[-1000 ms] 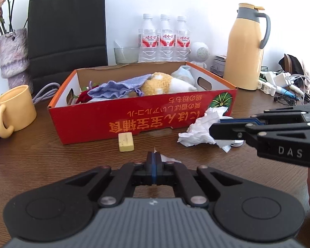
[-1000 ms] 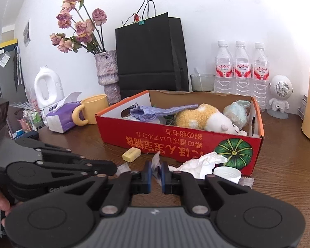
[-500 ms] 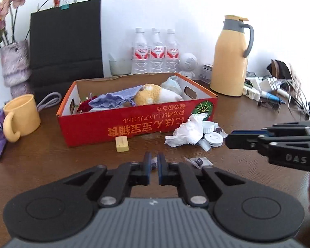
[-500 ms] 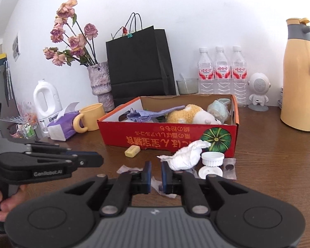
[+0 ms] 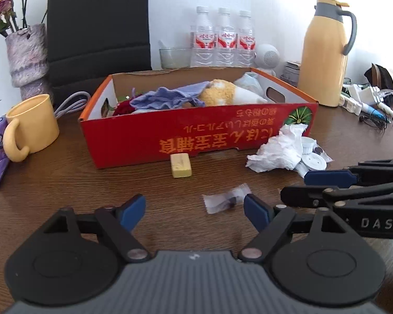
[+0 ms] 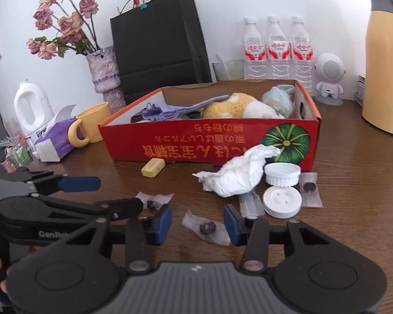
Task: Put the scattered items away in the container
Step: 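Grasp the other clear plastic packet with the left tool, then carry both packets into the box and open both tools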
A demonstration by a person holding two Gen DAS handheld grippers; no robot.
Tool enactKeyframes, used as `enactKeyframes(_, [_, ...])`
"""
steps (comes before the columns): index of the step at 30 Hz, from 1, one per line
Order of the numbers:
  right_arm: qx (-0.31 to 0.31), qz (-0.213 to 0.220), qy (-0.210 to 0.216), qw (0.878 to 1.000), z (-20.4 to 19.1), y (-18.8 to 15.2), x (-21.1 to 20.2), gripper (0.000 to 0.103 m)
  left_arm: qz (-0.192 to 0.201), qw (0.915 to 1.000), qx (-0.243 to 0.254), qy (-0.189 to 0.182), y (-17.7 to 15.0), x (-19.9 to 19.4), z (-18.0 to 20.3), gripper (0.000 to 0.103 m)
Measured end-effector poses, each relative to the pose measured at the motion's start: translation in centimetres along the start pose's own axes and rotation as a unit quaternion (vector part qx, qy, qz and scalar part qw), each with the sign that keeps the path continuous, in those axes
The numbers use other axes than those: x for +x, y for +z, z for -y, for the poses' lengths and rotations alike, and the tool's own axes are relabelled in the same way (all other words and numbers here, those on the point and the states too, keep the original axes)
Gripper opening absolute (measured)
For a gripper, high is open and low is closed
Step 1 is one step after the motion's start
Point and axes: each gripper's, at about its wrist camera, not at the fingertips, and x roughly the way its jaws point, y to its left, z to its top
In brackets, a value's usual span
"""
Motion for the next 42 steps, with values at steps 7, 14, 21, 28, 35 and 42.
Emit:
enactKeyframes(7, [-0.037, -0.018, -0.031, 0.999, -0.8, -0.6, 1.0, 0.016, 0.02, 0.9939, 0.097, -0.048, -0.2, -1.1, 0.8, 0.085])
enactKeyframes(14, [0.017, 0.024, -0.034, 0.999, 1.4, -0.2, -0.7, 0.01, 0.004, 0.983, 0.163, -0.083, -0.2, 0.8, 3.8, 0.061])
enactKeyframes(21, [0.038, 0.064, -0.016, 0.997, 2.1, -0.2, -2.1, 0.01, -0.018, 0.9861, 0.149, -0.07, 0.4, 3.2, 5.0, 0.026])
enactKeyframes(28, [0.043, 0.085, -0.002, 0.995, 1.9, -0.2, -3.3, 0.01, -0.01, 0.9953, 0.09, -0.035, 0.2, 2.3, 4.1, 0.012])
enactKeyframes(35, [0.042, 0.094, -0.006, 0.995, 0.4, -0.9, -5.9, 0.01, 0.04, 0.9975, -0.039, -0.044, -0.3, -3.3, 1.9, 0.011])
enactKeyframes(42, [0.045, 0.118, -0.009, 0.992, -3.2, -3.5, -11.7, 0.01, 0.127, 0.9897, -0.053, -0.038, -3.4, -13.6, 4.6, 0.011])
